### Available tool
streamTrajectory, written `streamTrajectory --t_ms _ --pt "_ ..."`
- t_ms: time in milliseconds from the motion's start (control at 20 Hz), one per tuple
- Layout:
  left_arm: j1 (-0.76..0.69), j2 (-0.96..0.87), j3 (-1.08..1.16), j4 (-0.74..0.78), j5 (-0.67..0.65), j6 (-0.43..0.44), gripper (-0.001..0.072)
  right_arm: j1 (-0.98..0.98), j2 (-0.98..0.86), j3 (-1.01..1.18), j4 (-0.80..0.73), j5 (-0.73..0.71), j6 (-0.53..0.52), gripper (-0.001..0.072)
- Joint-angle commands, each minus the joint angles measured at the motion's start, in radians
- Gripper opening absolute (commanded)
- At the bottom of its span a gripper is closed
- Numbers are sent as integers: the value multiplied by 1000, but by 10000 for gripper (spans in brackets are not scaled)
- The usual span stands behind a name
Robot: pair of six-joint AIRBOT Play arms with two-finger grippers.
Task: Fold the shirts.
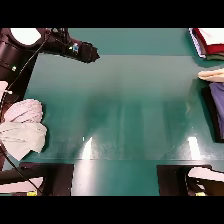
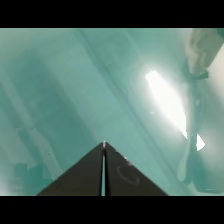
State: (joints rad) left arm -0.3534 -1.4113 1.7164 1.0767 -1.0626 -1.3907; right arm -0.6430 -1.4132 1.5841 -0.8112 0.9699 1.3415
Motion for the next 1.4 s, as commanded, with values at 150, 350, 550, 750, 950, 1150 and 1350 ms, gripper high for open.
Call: streamTrajectory --t_ms 150,350,550,750,950,1150,1350 --pt "-1 -9 0 0 -27 2 27 -85 116 49 -146 147 35 16" --pt "-1 -9 0 0 -59 3 27 -133 129 49 -298 300 61 17" --pt "-1 -9 0 0 -86 3 27 -158 113 47 -466 477 65 18" --pt "-1 -9 0 0 -104 11 27 -158 139 45 -624 525 90 299" --pt "-1 -9 0 0 -106 11 27 -158 170 46 -706 523 90 462" --pt "-1 -9 0 0 -104 10 27 -125 190 47 -608 524 141 454" --pt "-1 -9 0 -2 -119 3 27 8 190 47 -335 586 143 445"
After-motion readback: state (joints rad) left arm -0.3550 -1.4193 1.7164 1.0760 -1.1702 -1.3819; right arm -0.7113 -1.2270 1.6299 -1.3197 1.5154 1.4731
